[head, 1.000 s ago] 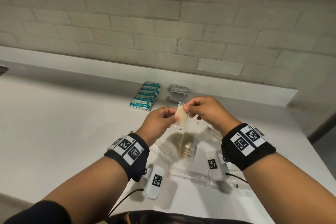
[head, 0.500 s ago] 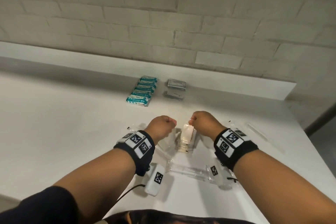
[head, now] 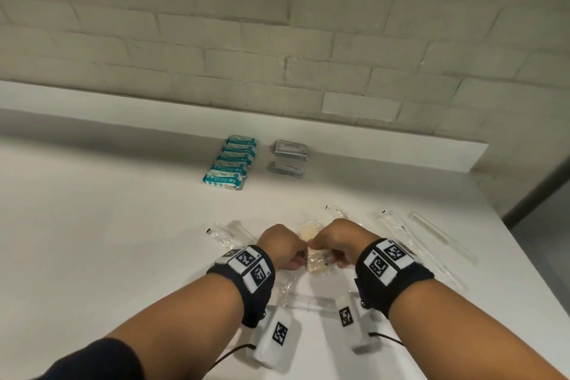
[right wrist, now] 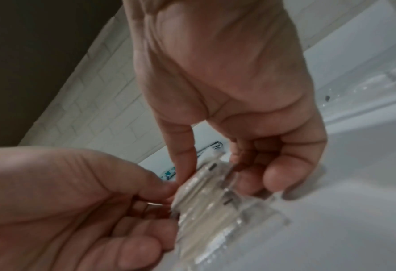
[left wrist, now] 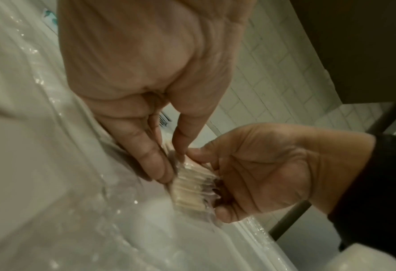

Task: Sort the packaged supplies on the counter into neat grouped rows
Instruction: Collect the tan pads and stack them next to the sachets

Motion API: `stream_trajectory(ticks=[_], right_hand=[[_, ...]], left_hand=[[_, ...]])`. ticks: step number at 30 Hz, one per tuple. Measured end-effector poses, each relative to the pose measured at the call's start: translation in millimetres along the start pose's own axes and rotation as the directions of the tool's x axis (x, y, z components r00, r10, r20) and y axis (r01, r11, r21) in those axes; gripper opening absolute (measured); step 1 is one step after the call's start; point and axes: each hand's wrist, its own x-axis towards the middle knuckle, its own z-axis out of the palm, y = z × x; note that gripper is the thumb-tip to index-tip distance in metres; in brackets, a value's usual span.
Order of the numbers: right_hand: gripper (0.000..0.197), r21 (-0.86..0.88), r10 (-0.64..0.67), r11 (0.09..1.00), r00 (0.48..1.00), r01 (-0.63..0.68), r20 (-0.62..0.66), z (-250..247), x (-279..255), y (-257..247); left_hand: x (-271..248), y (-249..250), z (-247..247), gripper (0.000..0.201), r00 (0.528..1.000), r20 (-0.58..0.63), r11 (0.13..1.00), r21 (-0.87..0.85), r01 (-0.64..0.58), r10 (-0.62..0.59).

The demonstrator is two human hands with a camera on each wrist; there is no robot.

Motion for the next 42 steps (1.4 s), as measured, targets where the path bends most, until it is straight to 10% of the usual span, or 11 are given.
stream_trajectory(ticks=[7,12,28,37,42], right_hand=[[0.019,-0.236,-0.236,0.949,0.968,0.21,-0.083,3,-3,-16],[0.032,-0.534,-0.504,0.775,0.84,0.337,-0.202,6,-2,-30],[0.046,-0.635,-0.469,0.698,0.882,0.331,-0.056,18,16,-1],[0.034,-0.724,-0.556,0.58,0.831,0.373,-0.017,17,2,4],[0.033,-0.715,-0.51,0.592,0.86,0.372,0.025,10,1,-6]], left_hand=[[10,-1,-25,0.007,0.998,-0.021,0.992,-0.105,-0.066,0.064],[19,7,-35,0.064,0.969,-0.126,0.971,-0.081,-0.225,0.214],[31,-3,-4,0.099,0.934,0.09,0.915,0.185,-0.358,0.347],[31,-5,-10,0.03,0.918,0.073,0.833,0.398,-0.385,0.39],[31,5,-14,0.033,0.938,0.067,0.843,0.421,-0.336,0.34]])
